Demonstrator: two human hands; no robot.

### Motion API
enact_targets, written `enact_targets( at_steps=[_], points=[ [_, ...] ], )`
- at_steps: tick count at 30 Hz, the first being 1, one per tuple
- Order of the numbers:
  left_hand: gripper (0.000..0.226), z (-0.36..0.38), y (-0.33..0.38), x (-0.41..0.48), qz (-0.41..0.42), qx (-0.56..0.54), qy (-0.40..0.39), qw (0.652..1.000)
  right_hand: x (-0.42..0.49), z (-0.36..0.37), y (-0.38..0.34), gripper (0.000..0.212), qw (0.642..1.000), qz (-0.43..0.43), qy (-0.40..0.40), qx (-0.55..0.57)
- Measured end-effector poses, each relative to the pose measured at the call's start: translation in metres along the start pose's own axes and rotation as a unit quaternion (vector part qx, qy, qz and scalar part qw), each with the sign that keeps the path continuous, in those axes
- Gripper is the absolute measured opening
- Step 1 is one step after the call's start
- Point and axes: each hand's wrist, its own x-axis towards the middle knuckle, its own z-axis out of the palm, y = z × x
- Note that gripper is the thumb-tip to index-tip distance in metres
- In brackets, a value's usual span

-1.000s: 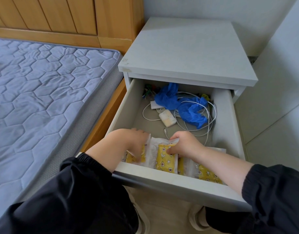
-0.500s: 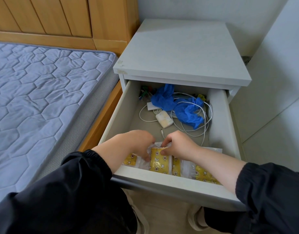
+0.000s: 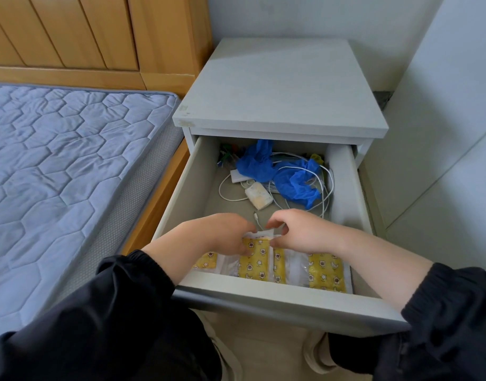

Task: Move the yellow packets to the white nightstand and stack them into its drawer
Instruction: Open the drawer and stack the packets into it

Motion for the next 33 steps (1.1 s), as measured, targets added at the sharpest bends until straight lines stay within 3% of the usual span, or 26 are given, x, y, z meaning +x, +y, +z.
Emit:
enact_targets(
  at_steps=[5,11,18,29,33],
  points=[
    [0.047,-0.010,0.020,-0.005,0.024,-0.001,0.005,1.000,-0.034,-0.014,-0.001,0.033,0.998,-0.023,-0.052,-0.034],
    [0.046,-0.016,0.033,-0.009,0.033,0.011,-0.001,0.999,-0.080,-0.016,-0.005,0.061,0.981,-0.061,-0.159,-0.095],
    [0.047,-0.021,0.042,-0.013,0.035,-0.012,-0.002,0.999,-0.085,-0.012,-0.005,0.051,0.982,-0.104,-0.072,-0.140],
    [0.034,-0.030,0.038,-0.014,0.039,-0.038,-0.032,0.998,-0.071,-0.018,0.007,0.047,0.988,-0.070,-0.052,-0.130],
    [0.031,-0.033,0.037,-0.011,0.035,-0.042,-0.008,0.998,-0.065,-0.027,0.008,0.038,0.992,-0.056,-0.014,-0.116]
  ],
)
